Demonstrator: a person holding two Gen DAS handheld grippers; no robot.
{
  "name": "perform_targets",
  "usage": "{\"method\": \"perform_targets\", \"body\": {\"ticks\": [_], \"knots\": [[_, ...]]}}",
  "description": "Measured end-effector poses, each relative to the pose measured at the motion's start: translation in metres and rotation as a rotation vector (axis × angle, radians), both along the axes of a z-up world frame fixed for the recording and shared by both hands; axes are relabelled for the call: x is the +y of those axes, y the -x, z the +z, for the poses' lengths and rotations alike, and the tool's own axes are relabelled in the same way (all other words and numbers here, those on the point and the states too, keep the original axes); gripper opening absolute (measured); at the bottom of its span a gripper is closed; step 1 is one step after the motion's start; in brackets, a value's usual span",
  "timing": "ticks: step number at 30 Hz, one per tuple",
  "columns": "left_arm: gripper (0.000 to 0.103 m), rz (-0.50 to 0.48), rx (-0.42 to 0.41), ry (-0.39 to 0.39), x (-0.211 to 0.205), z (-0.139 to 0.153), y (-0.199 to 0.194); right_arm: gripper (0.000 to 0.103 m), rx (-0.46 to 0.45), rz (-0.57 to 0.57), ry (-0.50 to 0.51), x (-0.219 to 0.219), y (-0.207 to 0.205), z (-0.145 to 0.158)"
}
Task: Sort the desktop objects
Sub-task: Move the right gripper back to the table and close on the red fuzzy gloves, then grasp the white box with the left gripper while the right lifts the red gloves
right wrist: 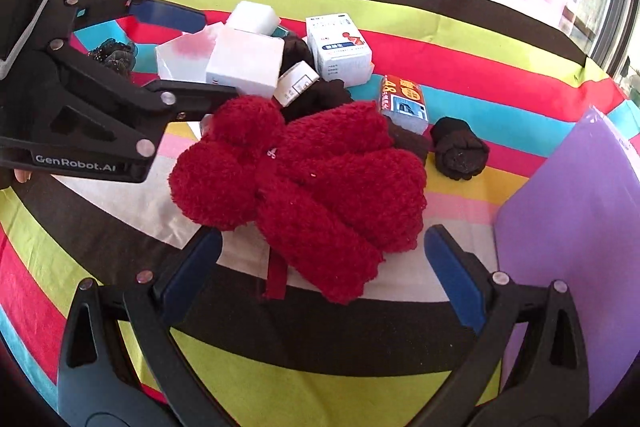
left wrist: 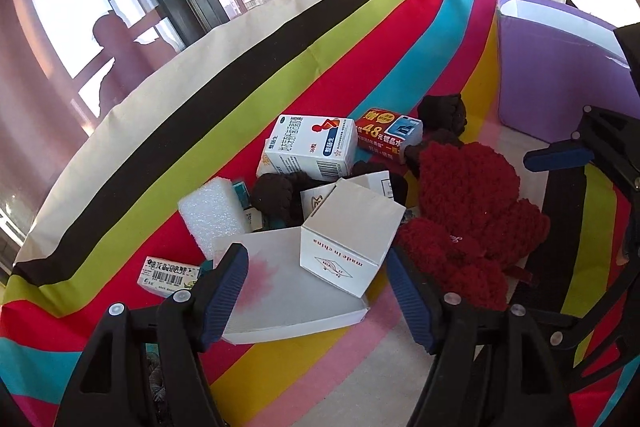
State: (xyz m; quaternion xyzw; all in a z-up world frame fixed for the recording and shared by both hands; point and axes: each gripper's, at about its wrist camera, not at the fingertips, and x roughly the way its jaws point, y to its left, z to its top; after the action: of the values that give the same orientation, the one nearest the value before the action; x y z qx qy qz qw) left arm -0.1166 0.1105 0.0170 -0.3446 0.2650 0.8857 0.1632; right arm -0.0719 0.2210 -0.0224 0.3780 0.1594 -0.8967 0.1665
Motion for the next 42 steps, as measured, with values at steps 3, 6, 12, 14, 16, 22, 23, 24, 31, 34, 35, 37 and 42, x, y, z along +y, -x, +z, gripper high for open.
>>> {"method": "perform_targets", "body": {"ticks": [3, 6, 12, 14, 16, 22, 23, 24, 31, 34, 35, 37, 42], "knots": [[0.071, 0.0, -0.017, -0.014, 0.0, 0.001, 0.004, 0.1, -0.005, 0.007, -0.03, -0.007, 0.002, -0.002], [0.05, -0.003, -0.059, -0.062, -0.002, 0.003, 0.006, 0.088, -0.044, 0.003, -0.009, -0.004, 0.01, -0.005], [0.026, 0.027, -0.08, -0.137, -0.001, -0.003, -0.002, 0.074, -0.102, -0.024, 0.078, 0.011, 0.018, -0.007], [0.02, 0.041, -0.074, -0.166, -0.004, -0.004, -0.006, 0.069, -0.094, -0.029, 0.062, 0.009, 0.019, -0.007], [0.015, 0.051, -0.069, -0.196, -0.007, -0.003, -0.01, 0.063, -0.09, -0.038, 0.068, 0.011, 0.018, -0.006], [0.047, 0.052, -0.012, -0.175, -0.008, 0.0, -0.02, 0.05, -0.106, -0.063, 0.153, 0.026, 0.024, -0.004], [0.06, 0.067, 0.015, -0.164, -0.009, 0.003, -0.02, 0.048, -0.104, -0.067, 0.153, 0.026, 0.024, -0.004], [0.063, 0.068, 0.027, -0.171, -0.01, 0.006, -0.02, 0.046, -0.102, -0.069, 0.155, 0.027, 0.024, -0.004], [0.063, 0.025, 0.0, -0.133, -0.004, 0.014, -0.002, 0.042, -0.111, -0.079, 0.189, 0.032, 0.028, -0.005], [0.063, -0.025, -0.037, -0.068, 0.006, 0.008, 0.006, 0.042, -0.108, -0.078, 0.182, 0.031, 0.027, -0.005], [0.062, -0.031, -0.039, -0.047, 0.008, 0.007, 0.009, 0.042, -0.108, -0.078, 0.182, 0.031, 0.028, -0.005], [0.048, -0.038, -0.076, -0.054, 0.009, 0.006, 0.016, 0.042, -0.109, -0.077, 0.185, 0.033, 0.026, -0.005], [0.046, -0.01, -0.083, -0.095, 0.01, 0.009, 0.014, 0.04, -0.114, -0.076, 0.204, 0.035, 0.025, -0.004]]}}
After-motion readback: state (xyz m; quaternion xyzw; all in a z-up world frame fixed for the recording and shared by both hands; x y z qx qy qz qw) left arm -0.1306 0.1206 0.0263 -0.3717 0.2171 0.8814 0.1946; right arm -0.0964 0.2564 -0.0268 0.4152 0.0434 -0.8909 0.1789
